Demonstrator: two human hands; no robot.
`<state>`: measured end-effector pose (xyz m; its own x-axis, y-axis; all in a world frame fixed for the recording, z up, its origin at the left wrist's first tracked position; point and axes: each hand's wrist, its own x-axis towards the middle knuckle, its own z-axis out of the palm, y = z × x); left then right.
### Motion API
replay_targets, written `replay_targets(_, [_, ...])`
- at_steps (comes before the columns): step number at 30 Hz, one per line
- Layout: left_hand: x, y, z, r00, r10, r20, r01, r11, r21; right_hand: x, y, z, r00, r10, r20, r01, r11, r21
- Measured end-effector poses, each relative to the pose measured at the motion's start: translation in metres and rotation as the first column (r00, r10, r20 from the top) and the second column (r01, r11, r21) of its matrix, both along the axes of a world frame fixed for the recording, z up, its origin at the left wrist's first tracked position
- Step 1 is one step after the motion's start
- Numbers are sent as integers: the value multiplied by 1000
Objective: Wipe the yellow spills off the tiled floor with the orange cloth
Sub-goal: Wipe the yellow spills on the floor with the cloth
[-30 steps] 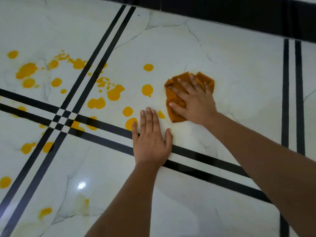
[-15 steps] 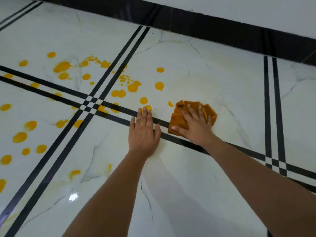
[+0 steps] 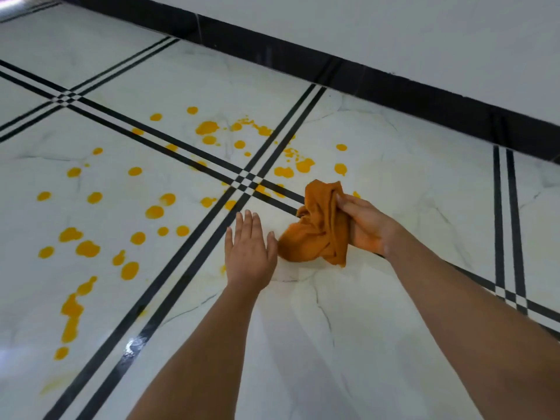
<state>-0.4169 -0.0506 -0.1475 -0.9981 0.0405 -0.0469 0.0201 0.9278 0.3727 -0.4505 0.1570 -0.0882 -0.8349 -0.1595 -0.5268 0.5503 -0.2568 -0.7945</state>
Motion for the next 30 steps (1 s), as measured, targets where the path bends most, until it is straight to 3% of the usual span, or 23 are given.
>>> replay_targets(2, [-2, -16, -1, 1000, 5, -12, -5, 1000, -27, -4, 2, -5, 999, -41, 32, 38, 997, 73])
replay_targets(5, [0, -30, -12, 1000, -7, 19, 8, 998, -56, -9, -3, -23, 978, -204, 33, 185, 934, 305])
replay_targets(7, [2, -27, -17, 998, -23, 56, 26, 999, -46, -8, -17, -30, 994, -102, -26, 99, 828, 552])
replay_targets(8, [2, -23, -20, 997, -33, 73, 36, 999, -36, -9, -24, -35, 998, 42, -51, 6, 710, 704])
replay_targets(10, [-3, -15, -24, 995, -54, 89, 56, 998, -20, -7, -37, -47, 925, 379, 22, -134, 273, 953])
replay_targets(11, [-9, -11, -26, 994, -61, 93, 63, 998, -18, -5, -46, -55, 877, 478, 59, -108, 75, 991])
replay_targets(12, [-15, -9, -28, 994, -64, 94, 66, 998, -21, 0, -55, -66, 844, 532, 74, -65, -37, 997])
replay_targets(13, [-22, -9, -32, 994, -64, 90, 66, 997, -29, 6, -65, -74, 827, 556, 87, -45, -88, 995])
replay_targets(16, [-40, -8, -41, 993, -64, 95, 69, 996, -55, 9, -69, -102, 843, 532, 78, -11, -128, 992])
replay_targets(21, [-56, -9, -52, 993, -49, 103, 58, 994, -89, -56, -49, -111, 887, 458, 64, 0, -139, 990])
replay_targets(25, [-66, -7, -56, 998, -27, 59, 32, 995, -100, -42, -30, -120, 626, 779, 43, 159, -181, 970])
replay_targets(28, [-70, 3, -51, 997, -12, 81, 15, 999, -39, -71, -18, -105, 800, 588, 118, 7, -205, 979])
replay_targets(29, [-69, 8, -47, 995, -14, 100, 15, 1000, -13, -75, -20, -101, 799, 564, 210, -85, -239, 967])
replay_targets(30, [-67, 13, -44, 992, -10, 123, 9, 1000, 6, -75, -23, -98, 741, 602, 297, -141, -293, 946])
